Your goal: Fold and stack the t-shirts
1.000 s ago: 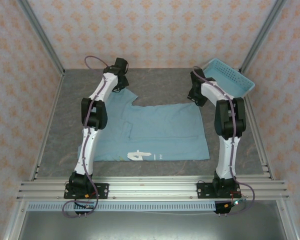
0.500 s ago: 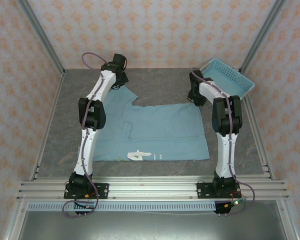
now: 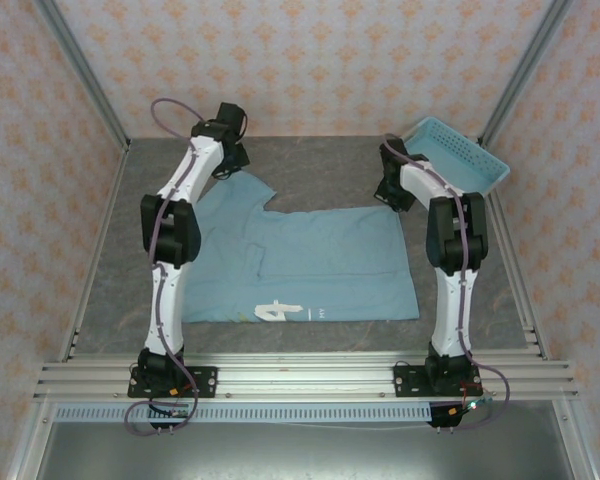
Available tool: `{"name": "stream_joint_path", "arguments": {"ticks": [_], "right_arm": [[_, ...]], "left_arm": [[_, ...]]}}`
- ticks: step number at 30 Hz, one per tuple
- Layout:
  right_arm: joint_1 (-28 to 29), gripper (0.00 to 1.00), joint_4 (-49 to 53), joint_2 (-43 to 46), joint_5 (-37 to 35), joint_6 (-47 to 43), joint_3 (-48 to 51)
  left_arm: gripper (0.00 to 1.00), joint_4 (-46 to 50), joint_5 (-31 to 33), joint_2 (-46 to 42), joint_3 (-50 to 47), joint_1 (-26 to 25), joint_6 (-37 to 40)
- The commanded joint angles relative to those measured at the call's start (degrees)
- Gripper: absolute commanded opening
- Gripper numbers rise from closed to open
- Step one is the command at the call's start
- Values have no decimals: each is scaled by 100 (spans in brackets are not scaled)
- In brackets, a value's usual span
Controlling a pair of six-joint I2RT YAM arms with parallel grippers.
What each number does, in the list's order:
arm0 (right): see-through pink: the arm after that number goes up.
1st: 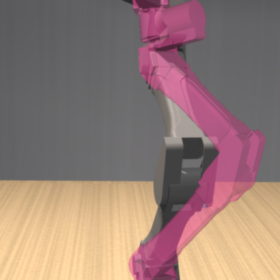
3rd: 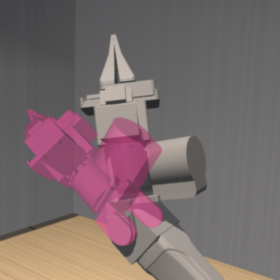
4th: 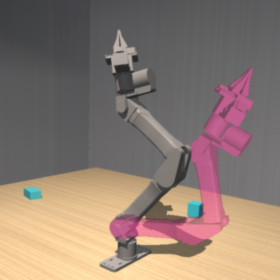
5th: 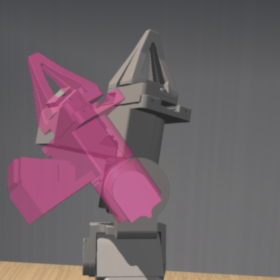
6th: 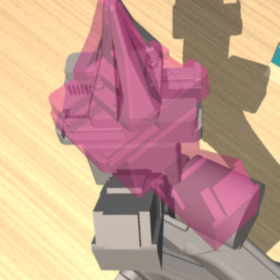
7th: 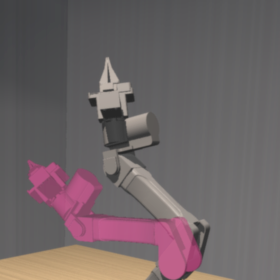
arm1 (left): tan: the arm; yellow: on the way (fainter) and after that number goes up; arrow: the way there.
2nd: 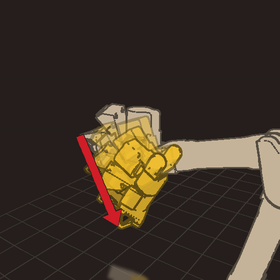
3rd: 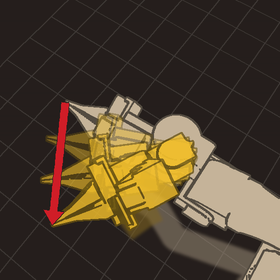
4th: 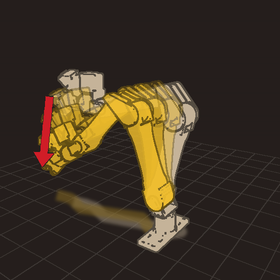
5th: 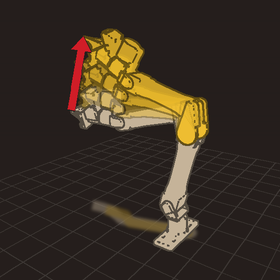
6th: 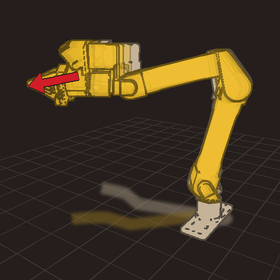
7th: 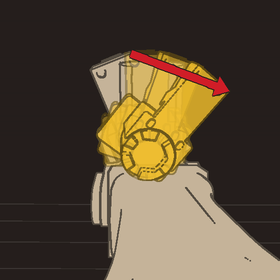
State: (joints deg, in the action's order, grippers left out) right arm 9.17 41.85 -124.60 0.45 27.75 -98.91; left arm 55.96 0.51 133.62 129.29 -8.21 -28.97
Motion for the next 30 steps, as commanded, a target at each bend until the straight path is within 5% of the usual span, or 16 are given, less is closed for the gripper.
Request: {"name": "stream_joint_path", "arguments": {"ticks": [1, 30], "right_arm": [[-16, 0, 209, 467, -40, -251, 158], [288, 0, 222, 2887, -216, 124, 3036]], "left_arm": [[0, 94, 238, -716, -514, 63, 120], [0, 608, 470, -6499, -6624, 90, -730]]}}
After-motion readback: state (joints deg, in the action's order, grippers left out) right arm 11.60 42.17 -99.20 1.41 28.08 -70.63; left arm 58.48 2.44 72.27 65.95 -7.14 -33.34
